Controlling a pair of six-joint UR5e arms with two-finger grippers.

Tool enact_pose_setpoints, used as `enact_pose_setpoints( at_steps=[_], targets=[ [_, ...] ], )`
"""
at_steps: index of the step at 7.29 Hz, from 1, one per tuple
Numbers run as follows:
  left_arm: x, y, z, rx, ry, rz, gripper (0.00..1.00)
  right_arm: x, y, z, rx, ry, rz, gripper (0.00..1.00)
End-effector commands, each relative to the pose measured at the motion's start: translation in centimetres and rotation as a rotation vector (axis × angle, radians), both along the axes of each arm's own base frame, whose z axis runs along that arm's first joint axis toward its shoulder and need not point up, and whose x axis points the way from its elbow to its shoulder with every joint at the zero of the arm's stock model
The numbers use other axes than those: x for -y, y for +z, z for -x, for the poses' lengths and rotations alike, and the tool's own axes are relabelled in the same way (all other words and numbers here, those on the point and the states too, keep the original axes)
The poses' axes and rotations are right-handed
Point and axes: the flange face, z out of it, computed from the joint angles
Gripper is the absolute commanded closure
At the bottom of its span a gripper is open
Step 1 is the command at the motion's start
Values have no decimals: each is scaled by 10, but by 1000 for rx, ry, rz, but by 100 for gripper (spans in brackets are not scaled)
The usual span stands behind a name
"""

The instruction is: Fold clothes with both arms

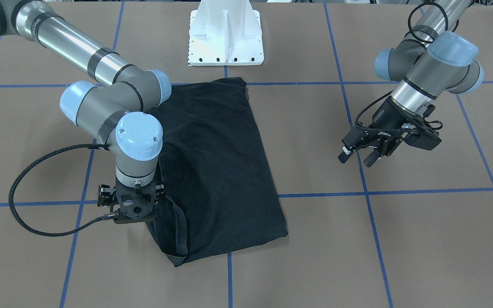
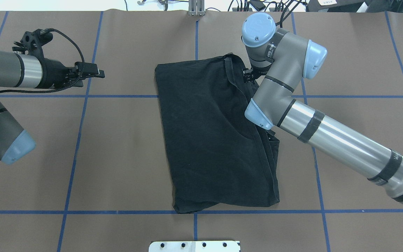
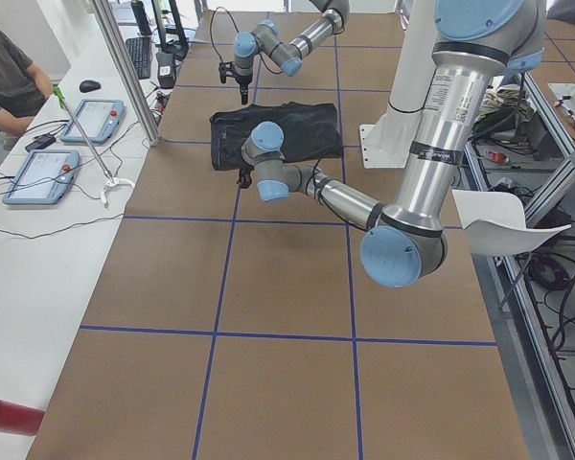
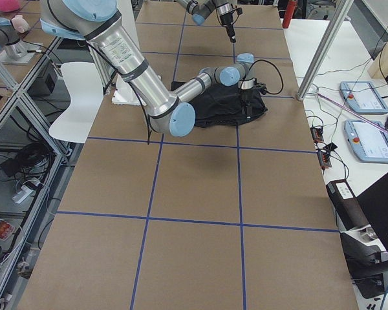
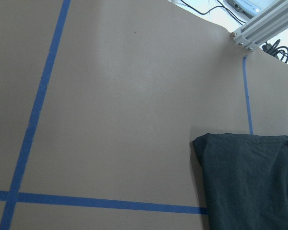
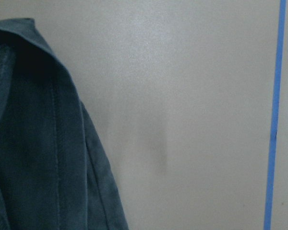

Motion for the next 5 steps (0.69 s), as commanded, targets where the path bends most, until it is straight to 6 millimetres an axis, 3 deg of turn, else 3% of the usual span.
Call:
enact_pose_setpoints(
  at_steps=[1, 5],
  targets=[
    [-15, -7, 13, -14, 0, -17, 0, 22, 9, -2, -9, 7, 1, 5],
    [-20, -18, 20, -29, -3, -34, 0, 54, 43, -47, -42, -59, 0, 5]
  ],
)
